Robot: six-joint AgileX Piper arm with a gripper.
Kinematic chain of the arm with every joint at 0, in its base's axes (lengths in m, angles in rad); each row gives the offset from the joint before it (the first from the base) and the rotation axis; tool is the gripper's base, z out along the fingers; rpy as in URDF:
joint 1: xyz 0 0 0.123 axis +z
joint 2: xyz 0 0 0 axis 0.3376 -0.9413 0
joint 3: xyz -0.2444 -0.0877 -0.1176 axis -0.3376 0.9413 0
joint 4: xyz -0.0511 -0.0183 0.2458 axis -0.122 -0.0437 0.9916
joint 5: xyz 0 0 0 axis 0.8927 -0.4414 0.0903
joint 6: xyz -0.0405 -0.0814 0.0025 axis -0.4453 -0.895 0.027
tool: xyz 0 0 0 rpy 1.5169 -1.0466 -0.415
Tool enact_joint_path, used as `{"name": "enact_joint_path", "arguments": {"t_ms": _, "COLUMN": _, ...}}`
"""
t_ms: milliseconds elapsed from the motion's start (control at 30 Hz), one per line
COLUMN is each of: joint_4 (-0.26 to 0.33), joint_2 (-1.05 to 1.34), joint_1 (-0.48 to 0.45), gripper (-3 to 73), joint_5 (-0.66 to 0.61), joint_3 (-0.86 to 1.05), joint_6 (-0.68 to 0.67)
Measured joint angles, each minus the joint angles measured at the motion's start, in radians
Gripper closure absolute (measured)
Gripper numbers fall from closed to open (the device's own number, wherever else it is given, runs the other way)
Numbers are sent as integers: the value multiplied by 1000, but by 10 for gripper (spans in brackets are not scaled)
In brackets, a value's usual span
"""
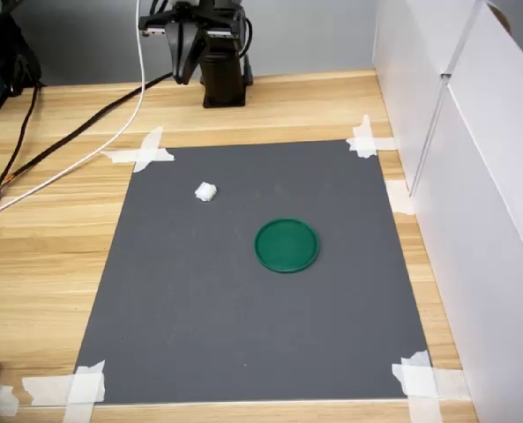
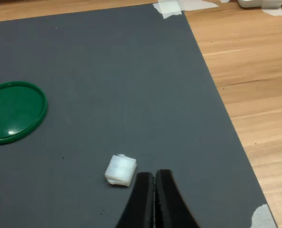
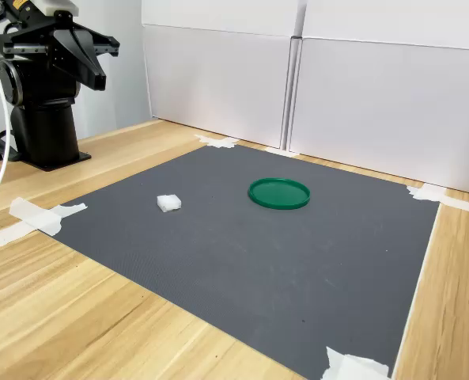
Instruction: Grasp a white terminal and put it in the green lid.
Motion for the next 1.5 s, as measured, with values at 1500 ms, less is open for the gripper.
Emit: {"name": "enact_joint_path", "arguments": {"t_ms": 1500, "joint_4": 23, "joint_2": -796, "joint_1": 0, "gripper": 716, "joint_5": -51, "joint_3": -419, "joint_6": -118}}
